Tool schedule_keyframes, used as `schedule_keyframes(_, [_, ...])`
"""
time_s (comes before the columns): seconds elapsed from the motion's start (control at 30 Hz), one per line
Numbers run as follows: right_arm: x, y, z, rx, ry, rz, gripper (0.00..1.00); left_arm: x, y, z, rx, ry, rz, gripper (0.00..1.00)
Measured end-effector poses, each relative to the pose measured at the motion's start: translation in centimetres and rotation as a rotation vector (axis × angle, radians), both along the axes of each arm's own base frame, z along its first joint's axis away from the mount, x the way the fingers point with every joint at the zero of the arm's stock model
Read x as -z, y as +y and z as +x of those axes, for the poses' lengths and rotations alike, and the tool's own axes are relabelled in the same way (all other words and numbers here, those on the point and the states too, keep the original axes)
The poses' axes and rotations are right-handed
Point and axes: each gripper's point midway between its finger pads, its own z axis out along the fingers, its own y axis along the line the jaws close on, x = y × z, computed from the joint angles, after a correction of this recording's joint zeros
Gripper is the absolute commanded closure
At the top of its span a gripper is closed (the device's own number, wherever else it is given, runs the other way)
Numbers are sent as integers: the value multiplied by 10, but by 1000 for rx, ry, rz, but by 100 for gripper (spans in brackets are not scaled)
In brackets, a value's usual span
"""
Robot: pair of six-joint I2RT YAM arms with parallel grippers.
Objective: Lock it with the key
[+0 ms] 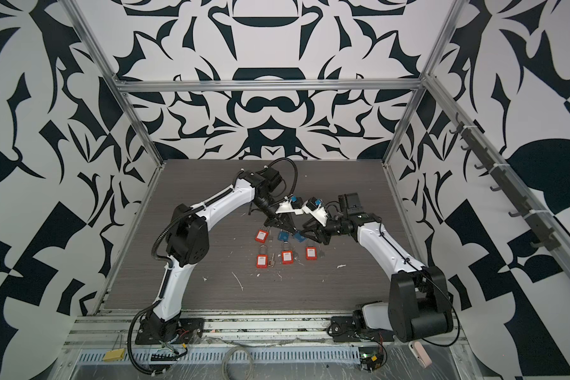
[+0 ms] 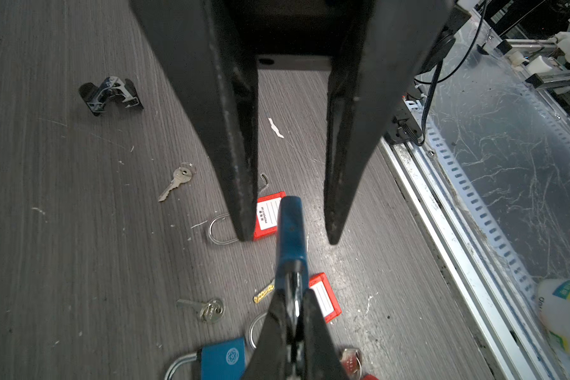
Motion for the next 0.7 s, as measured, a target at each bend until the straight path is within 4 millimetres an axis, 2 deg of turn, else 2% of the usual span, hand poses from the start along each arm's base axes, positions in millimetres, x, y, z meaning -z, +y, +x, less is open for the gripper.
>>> schedule_keyframes(0.2, [7, -5, -16, 32, -32, -11, 58, -9, -2, -3, 6, 27, -40, 100])
schedule_keyframes(0.3, [2, -8, -21, 50, -73, -6, 58, -16, -3, -5, 9, 27, -60, 100])
schedule_keyframes(0.4, [-1, -8, -22, 45, -90, -5, 59, -25, -3, -6, 12, 20, -77, 100])
schedule_keyframes(0.5, [6, -8, -25, 40, -57, -16, 60, -30, -3, -8, 14, 21, -91, 100])
schedule_keyframes(0.7, [13, -8, -24, 37, -21, -22, 65, -31, -3, -12, 23, 31, -89, 100])
